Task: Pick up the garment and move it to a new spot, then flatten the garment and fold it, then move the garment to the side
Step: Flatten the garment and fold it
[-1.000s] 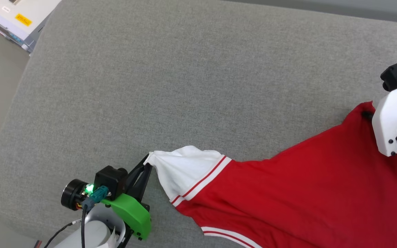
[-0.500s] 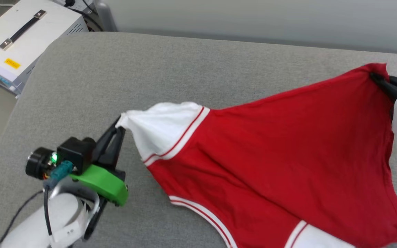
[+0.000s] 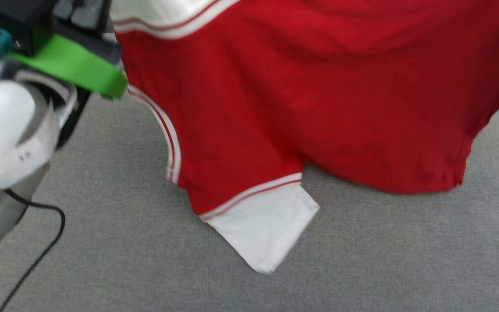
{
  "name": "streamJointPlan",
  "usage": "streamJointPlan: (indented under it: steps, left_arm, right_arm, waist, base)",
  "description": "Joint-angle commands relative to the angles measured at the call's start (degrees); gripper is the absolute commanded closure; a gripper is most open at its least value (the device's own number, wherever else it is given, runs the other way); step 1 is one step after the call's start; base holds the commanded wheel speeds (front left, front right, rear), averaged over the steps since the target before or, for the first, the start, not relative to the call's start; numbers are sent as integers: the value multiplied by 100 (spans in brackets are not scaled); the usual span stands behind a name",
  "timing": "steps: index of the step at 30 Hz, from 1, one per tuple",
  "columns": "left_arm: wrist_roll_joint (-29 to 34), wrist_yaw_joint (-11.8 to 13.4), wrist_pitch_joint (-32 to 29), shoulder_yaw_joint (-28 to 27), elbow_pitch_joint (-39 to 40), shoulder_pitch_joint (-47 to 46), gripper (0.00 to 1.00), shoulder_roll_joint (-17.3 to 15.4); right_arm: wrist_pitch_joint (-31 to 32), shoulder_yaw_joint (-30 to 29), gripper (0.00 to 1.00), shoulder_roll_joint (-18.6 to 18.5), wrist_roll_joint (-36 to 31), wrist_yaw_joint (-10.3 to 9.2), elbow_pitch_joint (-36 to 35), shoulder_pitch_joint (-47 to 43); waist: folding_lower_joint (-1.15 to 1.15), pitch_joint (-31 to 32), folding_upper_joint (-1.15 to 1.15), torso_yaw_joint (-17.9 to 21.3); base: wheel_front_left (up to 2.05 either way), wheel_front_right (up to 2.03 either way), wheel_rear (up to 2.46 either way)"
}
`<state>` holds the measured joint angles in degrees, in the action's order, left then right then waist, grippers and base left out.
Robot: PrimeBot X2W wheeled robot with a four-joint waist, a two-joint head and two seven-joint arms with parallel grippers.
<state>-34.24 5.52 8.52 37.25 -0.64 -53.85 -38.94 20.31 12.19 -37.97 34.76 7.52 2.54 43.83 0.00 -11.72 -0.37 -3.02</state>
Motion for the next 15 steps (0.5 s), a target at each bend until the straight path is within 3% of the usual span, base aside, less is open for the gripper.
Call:
streamJointPlan:
  steps: [1,9,15]
  left_arm:
    - [91,-107,-55,-36,-98,-450,100,101]
    - [332,-701,-263,-202,-1036,-2857,100,566]
    - [601,-963,-199,-251,-1897,-4505,100,883]
  right_arm:
    - [-58,-121,100,89,-140,-3,-7,318]
    - [-148,-516,100,568,-925,-3,565,2255]
    - [-465,-494,100,873,-1449,-3,1448,3859]
  waist:
    - [0,-445,37,103]
    - [0,-1334,37,198]
    - [0,-1751,37,248]
  base:
    - [0,0,0]
    - [0,0,0]
    - [0,0,0]
